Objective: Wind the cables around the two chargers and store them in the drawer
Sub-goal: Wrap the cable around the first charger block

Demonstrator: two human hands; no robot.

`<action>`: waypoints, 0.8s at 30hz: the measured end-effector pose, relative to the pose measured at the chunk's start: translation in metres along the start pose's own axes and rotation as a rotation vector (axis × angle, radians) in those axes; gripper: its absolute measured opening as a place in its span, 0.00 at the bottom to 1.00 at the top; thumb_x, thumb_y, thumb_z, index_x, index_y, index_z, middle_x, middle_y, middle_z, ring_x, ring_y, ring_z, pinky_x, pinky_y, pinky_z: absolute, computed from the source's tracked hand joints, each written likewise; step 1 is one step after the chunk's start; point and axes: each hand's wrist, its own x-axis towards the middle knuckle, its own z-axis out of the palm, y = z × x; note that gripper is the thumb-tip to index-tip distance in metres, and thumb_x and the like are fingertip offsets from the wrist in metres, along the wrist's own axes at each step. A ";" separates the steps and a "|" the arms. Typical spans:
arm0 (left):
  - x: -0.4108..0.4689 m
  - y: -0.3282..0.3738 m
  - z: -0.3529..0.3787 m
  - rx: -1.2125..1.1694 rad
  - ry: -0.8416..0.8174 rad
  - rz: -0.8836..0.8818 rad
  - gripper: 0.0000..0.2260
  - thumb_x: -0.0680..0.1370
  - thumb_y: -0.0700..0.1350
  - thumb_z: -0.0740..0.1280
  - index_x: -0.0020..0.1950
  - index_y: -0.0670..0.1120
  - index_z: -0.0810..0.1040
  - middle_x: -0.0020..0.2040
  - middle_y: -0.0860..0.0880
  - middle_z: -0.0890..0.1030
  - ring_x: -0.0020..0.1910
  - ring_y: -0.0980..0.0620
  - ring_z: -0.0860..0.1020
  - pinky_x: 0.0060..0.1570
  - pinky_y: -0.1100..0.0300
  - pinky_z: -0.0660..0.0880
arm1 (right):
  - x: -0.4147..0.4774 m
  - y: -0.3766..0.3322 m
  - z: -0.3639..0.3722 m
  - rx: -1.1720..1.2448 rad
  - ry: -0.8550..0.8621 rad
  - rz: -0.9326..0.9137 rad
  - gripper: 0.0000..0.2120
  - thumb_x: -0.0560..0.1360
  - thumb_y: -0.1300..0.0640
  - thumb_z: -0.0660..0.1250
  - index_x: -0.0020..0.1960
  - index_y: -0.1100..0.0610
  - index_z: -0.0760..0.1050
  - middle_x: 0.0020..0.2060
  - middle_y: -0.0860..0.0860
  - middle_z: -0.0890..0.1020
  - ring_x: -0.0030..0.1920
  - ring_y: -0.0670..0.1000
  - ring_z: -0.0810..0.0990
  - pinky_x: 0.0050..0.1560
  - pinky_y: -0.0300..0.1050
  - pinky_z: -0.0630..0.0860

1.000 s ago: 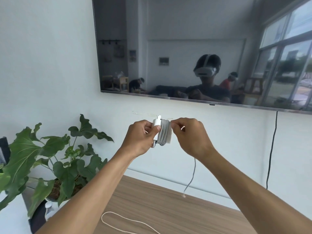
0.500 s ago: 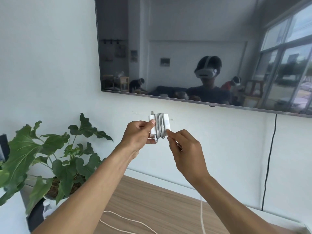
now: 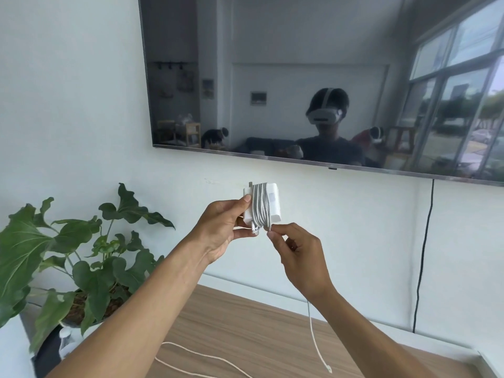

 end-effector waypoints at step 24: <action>-0.015 -0.021 0.007 0.515 -0.061 0.062 0.12 0.80 0.43 0.65 0.52 0.33 0.79 0.30 0.54 0.75 0.25 0.59 0.77 0.34 0.54 0.82 | 0.065 -0.042 -0.051 -0.389 -0.318 0.243 0.10 0.77 0.56 0.65 0.44 0.56 0.84 0.32 0.43 0.80 0.31 0.42 0.75 0.25 0.28 0.68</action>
